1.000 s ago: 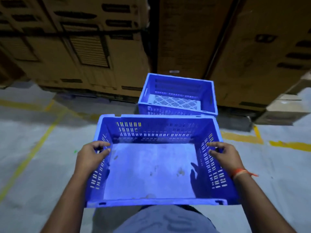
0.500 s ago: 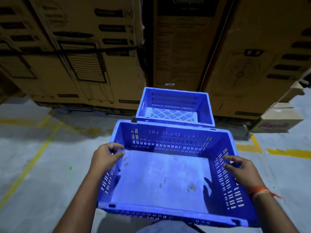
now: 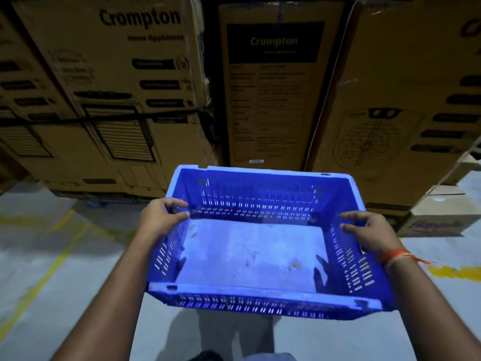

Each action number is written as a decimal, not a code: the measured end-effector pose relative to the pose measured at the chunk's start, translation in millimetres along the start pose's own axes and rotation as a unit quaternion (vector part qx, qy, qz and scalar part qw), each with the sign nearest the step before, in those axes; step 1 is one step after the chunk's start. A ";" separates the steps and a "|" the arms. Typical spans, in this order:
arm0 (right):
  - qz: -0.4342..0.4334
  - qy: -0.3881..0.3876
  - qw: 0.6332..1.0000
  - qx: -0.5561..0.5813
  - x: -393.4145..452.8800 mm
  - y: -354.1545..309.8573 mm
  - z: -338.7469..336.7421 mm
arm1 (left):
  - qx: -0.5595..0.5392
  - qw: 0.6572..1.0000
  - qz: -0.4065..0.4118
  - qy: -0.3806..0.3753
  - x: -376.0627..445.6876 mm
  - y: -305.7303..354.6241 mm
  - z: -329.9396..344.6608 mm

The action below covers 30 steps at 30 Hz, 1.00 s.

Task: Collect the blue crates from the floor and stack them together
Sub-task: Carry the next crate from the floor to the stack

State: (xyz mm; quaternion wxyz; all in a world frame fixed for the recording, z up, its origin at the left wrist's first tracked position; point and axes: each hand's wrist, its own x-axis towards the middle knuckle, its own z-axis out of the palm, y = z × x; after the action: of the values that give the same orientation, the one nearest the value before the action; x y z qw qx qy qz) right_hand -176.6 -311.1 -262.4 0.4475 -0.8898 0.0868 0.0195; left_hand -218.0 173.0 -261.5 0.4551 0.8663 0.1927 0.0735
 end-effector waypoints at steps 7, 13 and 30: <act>0.009 0.001 1.000 -0.008 68.3 -15.8 5.2 | 0.035 0.999 0.016 0.018 68.7 22.1 20.8; 0.026 0.024 0.999 -0.009 125.3 -25.1 20.6 | 0.033 0.999 0.023 -0.006 142.4 22.9 42.7; 0.054 0.024 0.982 -0.178 249.2 -46.0 78.2 | 0.093 0.993 -0.009 -0.068 297.0 22.3 82.3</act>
State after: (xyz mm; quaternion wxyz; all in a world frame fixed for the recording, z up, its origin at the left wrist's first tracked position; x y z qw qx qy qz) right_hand 80.0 -255.9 -300.8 0.2783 -0.9494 0.1408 0.0379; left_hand 84.6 218.0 -304.8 0.3848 0.9062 0.1752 -0.0075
